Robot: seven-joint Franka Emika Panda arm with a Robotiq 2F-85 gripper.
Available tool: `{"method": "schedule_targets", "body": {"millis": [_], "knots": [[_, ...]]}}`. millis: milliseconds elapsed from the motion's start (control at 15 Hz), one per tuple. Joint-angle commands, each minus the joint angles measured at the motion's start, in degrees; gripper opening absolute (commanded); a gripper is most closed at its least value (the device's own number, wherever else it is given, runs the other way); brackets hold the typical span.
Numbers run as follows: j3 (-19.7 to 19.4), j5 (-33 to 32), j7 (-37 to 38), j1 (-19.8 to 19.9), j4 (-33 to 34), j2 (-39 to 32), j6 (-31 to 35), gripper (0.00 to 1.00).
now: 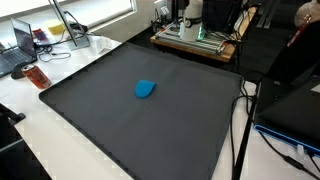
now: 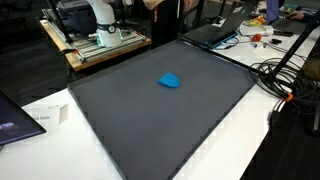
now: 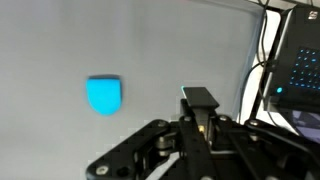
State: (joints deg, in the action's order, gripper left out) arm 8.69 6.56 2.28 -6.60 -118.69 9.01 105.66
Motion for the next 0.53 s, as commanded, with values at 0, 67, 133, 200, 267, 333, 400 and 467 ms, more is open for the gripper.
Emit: {"method": "schedule_targets", "body": {"millis": [0,67,133,200,267,333,400,467], "knots": [[-0.5,-0.5,0.6,-0.1,0.2,-0.3,0.0,0.12],[-0.5,-0.6,0.9,0.0,0.2,-0.5,0.0,0.12],[-0.5,-0.6,1.1,0.0,0.2,-0.5,0.1,0.12],[-0.5,-0.7,1.3,0.0,0.2,-0.5,0.1,0.12],[-0.5,-0.7,1.4,0.0,0.2,-0.5,0.1,0.12],[-0.5,-0.7,1.5,0.0,0.3,-0.5,0.1,0.12],[-0.5,-0.7,1.5,0.0,0.3,-0.5,0.1,0.03],[-0.2,-1.9,1.8,0.0,0.9,-1.5,0.9,0.03]]}}
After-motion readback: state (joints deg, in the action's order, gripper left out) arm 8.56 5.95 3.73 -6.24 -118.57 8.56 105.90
